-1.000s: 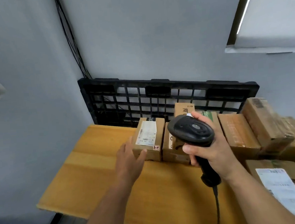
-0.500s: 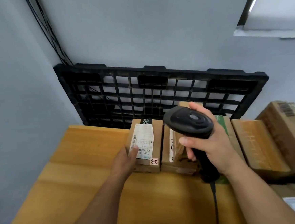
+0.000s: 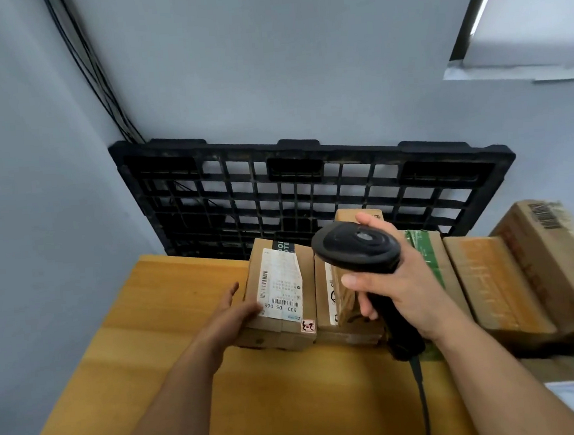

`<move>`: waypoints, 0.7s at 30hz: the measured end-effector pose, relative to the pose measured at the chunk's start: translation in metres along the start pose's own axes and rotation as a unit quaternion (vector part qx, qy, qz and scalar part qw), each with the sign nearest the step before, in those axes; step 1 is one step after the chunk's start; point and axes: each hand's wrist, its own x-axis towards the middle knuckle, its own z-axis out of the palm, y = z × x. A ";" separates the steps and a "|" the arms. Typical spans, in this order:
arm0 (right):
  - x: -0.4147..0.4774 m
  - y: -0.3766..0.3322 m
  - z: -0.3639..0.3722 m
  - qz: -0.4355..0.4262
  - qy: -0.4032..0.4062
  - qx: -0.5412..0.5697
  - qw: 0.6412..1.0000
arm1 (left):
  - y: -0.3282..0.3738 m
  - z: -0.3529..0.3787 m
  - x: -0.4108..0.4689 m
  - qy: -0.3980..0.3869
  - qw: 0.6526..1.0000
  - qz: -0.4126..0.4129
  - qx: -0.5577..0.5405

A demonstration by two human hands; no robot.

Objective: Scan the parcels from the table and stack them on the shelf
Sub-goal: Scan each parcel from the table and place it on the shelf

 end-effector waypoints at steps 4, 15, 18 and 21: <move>-0.004 -0.002 0.001 -0.017 -0.003 -0.008 1.000 | -0.010 -0.014 -0.025 -0.043 0.999 -0.001 0.017; -0.104 -0.013 0.025 -0.075 -0.056 0.022 0.995 | -0.025 -0.015 -0.114 0.063 0.980 0.157 -0.103; -0.150 -0.019 0.035 -0.097 -0.088 0.059 0.990 | -0.028 -0.016 -0.154 0.094 0.968 0.211 -0.097; -0.201 -0.026 0.044 -0.122 -0.118 0.084 0.982 | -0.039 -0.017 -0.196 0.120 0.956 0.255 -0.084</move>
